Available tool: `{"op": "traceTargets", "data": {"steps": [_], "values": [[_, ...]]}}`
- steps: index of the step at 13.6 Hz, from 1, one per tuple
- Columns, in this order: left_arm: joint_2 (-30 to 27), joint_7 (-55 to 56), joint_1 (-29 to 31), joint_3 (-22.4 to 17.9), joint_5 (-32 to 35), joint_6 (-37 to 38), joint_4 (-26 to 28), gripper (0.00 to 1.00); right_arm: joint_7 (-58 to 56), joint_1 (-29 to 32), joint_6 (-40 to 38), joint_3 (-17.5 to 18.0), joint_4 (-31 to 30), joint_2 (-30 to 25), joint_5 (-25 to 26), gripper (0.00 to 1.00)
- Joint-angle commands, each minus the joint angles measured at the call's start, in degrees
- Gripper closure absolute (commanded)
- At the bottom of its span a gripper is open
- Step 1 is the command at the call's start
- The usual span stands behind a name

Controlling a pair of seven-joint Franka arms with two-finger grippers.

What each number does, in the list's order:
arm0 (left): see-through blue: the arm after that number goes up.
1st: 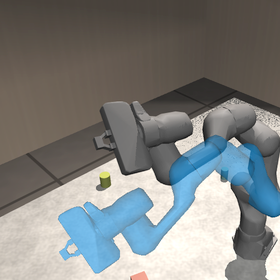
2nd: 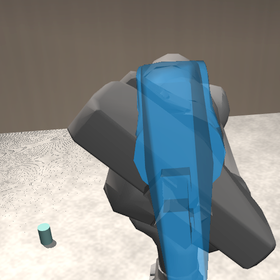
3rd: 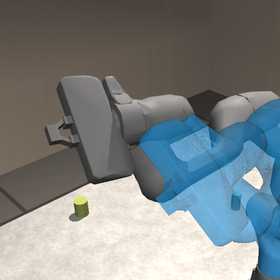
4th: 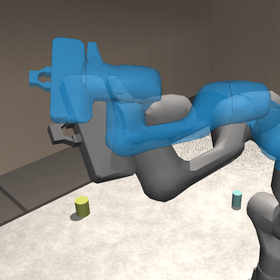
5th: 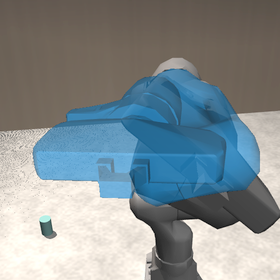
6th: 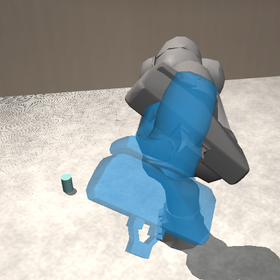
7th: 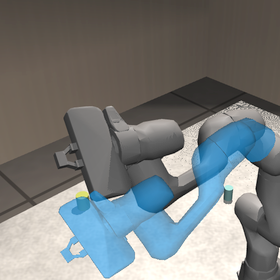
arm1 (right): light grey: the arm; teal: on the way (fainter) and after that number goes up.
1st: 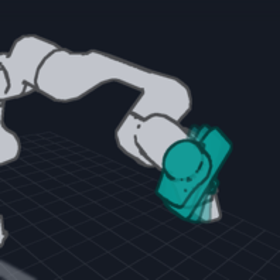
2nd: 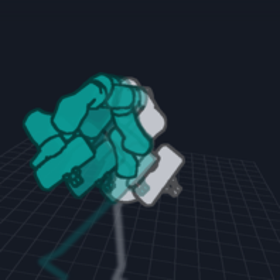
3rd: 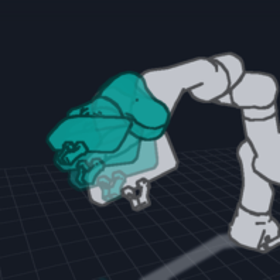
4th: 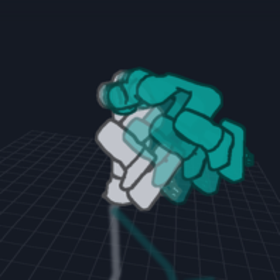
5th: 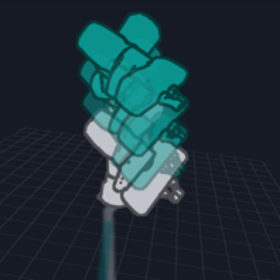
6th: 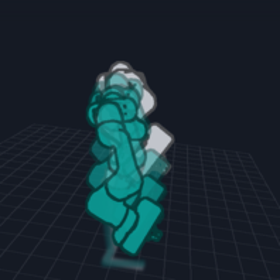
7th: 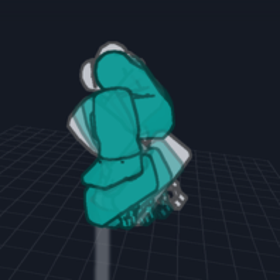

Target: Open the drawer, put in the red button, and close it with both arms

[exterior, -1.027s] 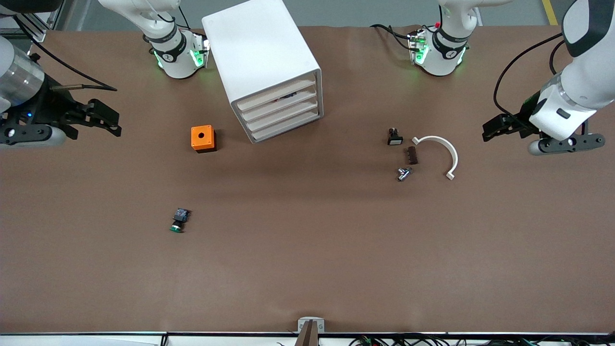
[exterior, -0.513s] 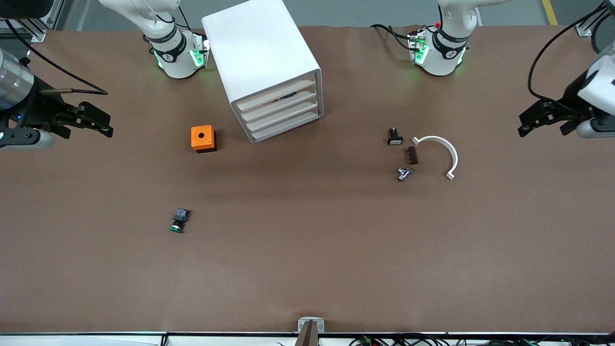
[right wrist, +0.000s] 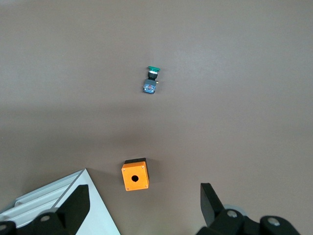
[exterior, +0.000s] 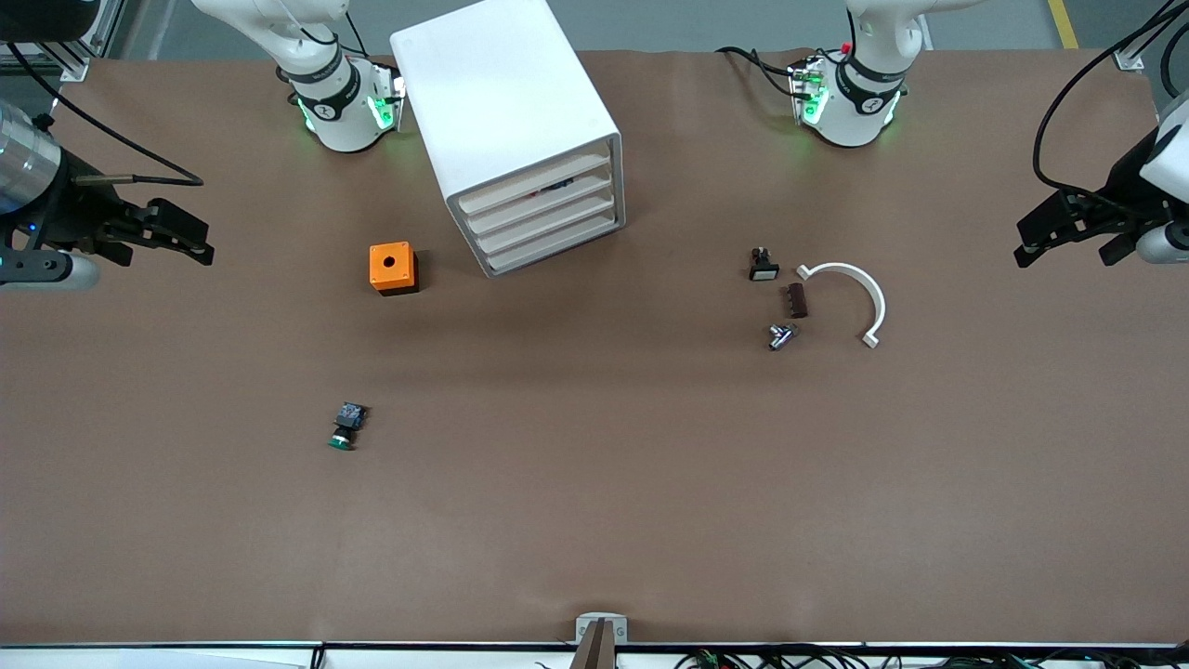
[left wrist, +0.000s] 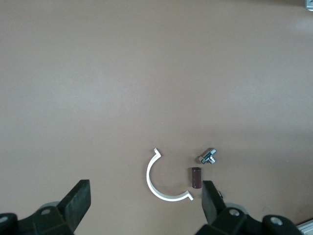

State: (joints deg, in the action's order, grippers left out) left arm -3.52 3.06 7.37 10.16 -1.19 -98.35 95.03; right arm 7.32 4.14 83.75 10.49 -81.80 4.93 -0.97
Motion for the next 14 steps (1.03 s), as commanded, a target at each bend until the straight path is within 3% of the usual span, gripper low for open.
{"op": "traceTargets", "data": {"steps": [1, 12, 14], "values": [[1.84, -0.25, 0.27, 0.21, 0.05, 1.15, -2.30, 0.00, 0.59, 0.78, 0.09, 0.41, -1.69, -1.77, 0.09, 0.00], [3.78, -0.34, -1.21, -0.76, 0.75, 1.15, -4.76, 0.00, 0.42, 1.92, 0.18, 0.41, -2.22, -1.77, 0.00, 0.00], [3.69, -0.25, -6.64, -5.38, 0.84, 1.76, -4.76, 0.00, -0.54, 2.53, 0.27, 0.41, -2.48, -1.86, 0.09, 0.00]]}}
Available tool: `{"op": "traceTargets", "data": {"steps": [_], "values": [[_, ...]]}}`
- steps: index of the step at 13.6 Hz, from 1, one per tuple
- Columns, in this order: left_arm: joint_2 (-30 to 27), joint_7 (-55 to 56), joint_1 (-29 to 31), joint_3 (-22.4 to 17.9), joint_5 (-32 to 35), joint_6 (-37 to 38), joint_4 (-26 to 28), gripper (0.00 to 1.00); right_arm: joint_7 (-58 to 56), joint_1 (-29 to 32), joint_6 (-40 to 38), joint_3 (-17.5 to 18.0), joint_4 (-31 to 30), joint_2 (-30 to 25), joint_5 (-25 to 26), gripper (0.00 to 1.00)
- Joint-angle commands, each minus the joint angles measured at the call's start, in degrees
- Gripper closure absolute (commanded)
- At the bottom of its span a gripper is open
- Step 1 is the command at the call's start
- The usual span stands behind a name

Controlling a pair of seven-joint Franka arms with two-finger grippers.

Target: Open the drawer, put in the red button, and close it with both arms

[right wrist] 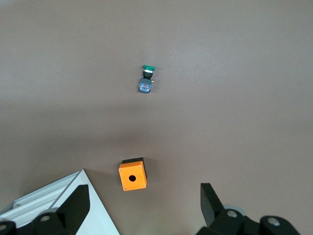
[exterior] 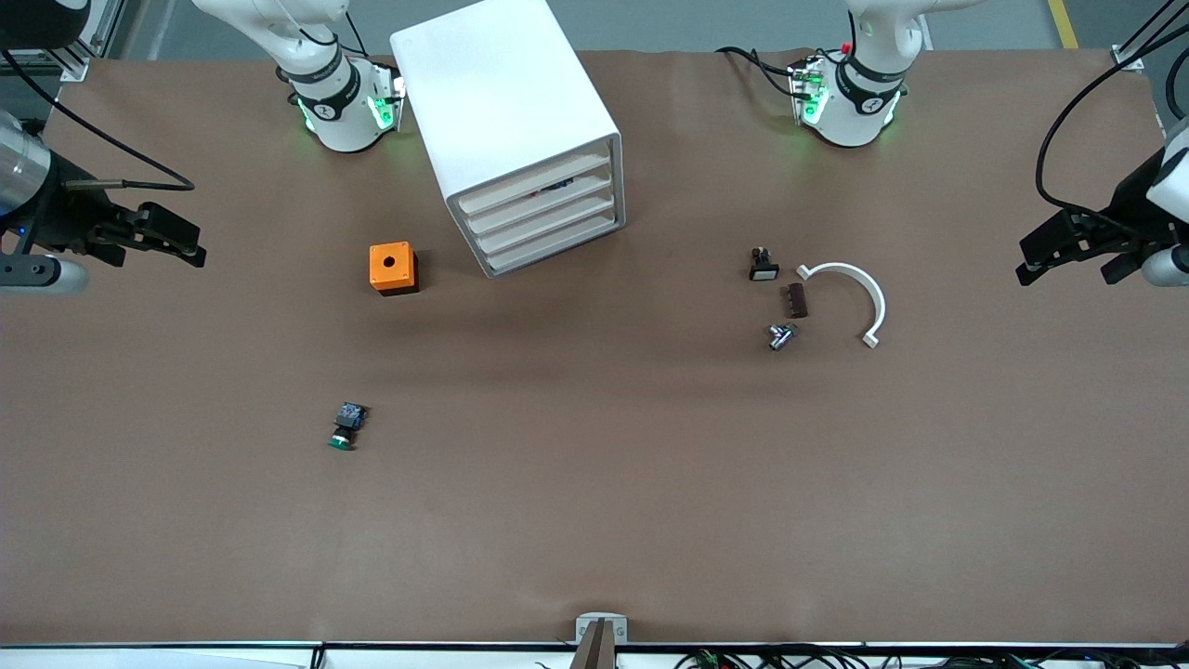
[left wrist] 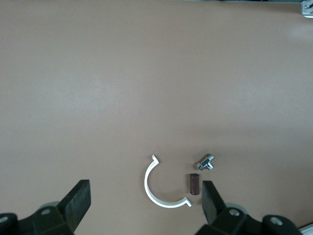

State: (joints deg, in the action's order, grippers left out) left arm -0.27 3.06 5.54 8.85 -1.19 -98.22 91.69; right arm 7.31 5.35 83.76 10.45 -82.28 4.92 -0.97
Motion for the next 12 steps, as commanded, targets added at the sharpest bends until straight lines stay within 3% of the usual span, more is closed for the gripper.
{"op": "traceTargets", "data": {"steps": [1, 12], "values": [[0.45, -0.25, -7.79, -7.41, 0.84, 1.72, -1.51, 0.00, -0.54, 1.76, 0.35, 0.45, -2.01, -2.11, 0.09, 0.00], [0.53, -0.25, -8.53, -8.50, 0.57, 1.72, -2.73, 0.00, -0.63, 1.94, 0.79, 0.45, -3.15, -2.90, 0.18, 0.00]]}}
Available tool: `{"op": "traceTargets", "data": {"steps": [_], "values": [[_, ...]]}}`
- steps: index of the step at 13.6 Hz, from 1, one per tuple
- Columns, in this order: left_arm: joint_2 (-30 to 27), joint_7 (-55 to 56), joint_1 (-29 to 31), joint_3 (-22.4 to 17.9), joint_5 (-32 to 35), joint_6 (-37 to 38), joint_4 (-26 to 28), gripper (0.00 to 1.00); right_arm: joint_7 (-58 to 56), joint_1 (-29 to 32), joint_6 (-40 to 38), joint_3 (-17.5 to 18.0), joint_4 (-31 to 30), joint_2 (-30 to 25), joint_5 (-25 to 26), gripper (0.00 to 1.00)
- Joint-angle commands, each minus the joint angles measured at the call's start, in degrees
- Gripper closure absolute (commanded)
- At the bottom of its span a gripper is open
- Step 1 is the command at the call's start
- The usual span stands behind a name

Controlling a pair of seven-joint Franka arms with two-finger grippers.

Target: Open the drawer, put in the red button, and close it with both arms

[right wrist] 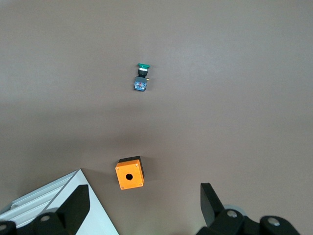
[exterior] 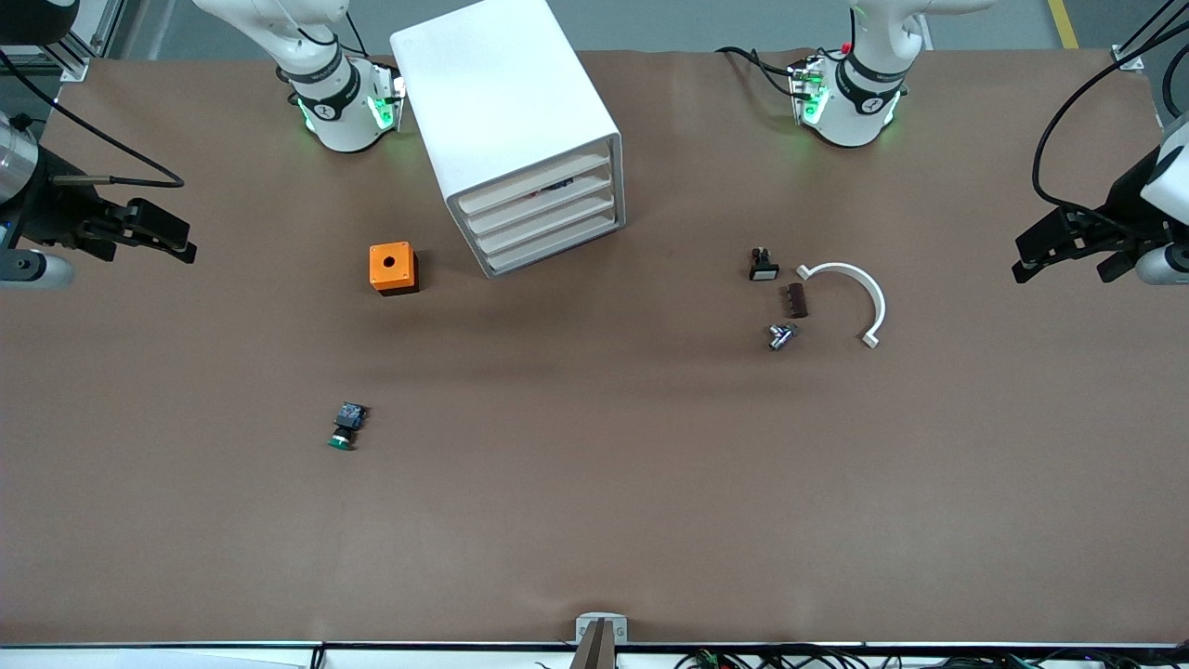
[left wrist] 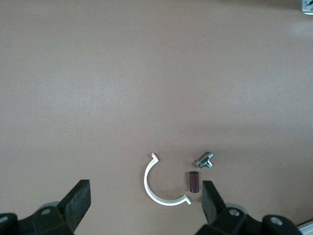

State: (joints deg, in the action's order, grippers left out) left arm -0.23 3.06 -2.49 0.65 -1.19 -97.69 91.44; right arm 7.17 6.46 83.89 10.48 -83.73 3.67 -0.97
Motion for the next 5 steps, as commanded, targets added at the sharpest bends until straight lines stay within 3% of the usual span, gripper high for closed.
{"op": "traceTargets", "data": {"steps": [1, 5], "values": [[0.58, -0.25, -0.58, -0.30, 0.66, 1.19, -2.84, 0.00, -0.58, 0.92, 0.66, 0.42, -1.70, -1.56, 0.18, 0.00], [0.67, -0.25, 0.03, -0.21, 0.58, 1.19, -2.85, 0.00, -0.58, 1.71, 0.57, 0.51, -1.79, -1.56, 0.18, 0.00]]}}
